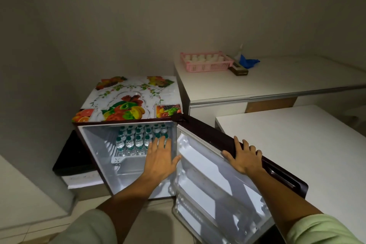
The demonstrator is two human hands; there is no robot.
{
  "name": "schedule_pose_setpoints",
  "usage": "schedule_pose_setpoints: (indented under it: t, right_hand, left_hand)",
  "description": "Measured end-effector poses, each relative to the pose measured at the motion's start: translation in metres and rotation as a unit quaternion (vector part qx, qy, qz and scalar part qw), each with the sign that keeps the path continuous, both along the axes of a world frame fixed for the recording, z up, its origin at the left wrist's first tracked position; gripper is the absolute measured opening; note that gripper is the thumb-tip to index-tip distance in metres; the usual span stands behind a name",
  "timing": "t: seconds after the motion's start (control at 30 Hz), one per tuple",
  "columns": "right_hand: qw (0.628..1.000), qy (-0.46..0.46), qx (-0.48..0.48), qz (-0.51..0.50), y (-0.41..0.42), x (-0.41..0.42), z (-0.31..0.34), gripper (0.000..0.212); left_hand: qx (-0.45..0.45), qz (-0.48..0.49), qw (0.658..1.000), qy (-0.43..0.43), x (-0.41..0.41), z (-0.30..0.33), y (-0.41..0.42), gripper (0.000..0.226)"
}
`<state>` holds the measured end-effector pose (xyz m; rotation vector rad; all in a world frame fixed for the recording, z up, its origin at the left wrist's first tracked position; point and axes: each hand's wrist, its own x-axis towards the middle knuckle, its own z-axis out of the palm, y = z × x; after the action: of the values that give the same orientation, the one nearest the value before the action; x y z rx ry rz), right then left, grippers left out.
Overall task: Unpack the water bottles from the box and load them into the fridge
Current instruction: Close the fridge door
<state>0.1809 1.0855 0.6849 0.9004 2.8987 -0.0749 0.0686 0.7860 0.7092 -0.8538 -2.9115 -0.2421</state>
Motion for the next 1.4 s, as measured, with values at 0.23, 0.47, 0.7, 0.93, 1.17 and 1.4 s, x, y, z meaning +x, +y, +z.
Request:
schedule_pose_setpoints:
  t: [0.23, 0.47, 0.7, 0.93, 1.17, 1.4]
  right_hand:
    - [0.999, -0.024, 0.018, -0.015, -0.014, 0.004, -0.003, 0.093]
    - [0.998, -0.034, 0.006, -0.044, -0.047, 0.011, -0.001, 0.099]
    - [0.996, -0.047, -0.004, -0.070, -0.102, 0.019, 0.004, 0.103]
    - [0.995, -0.072, -0.039, -0.063, -0.159, 0.027, 0.008, 0.109]
    - [0.994, -0.097, -0.043, 0.002, -0.211, 0.029, 0.005, 0.109]
    - [0.987, -0.142, -0.040, 0.065, -0.260, 0.022, 0.009, 0.102]
  left_hand:
    - [-0.004, -0.008, 1.000, -0.013, 0.015, -0.005, -0.009, 0.080]
    - [0.002, -0.031, 0.999, -0.010, 0.021, -0.003, -0.045, 0.078]
    - [0.016, -0.043, 0.999, -0.019, 0.027, -0.009, -0.097, 0.078]
    - [0.018, -0.043, 0.998, -0.034, 0.035, -0.019, -0.144, 0.079]
    - [0.048, -0.056, 0.997, -0.034, 0.048, -0.029, -0.179, 0.079]
    - [0.058, -0.039, 0.996, -0.049, 0.060, -0.034, -0.198, 0.078]
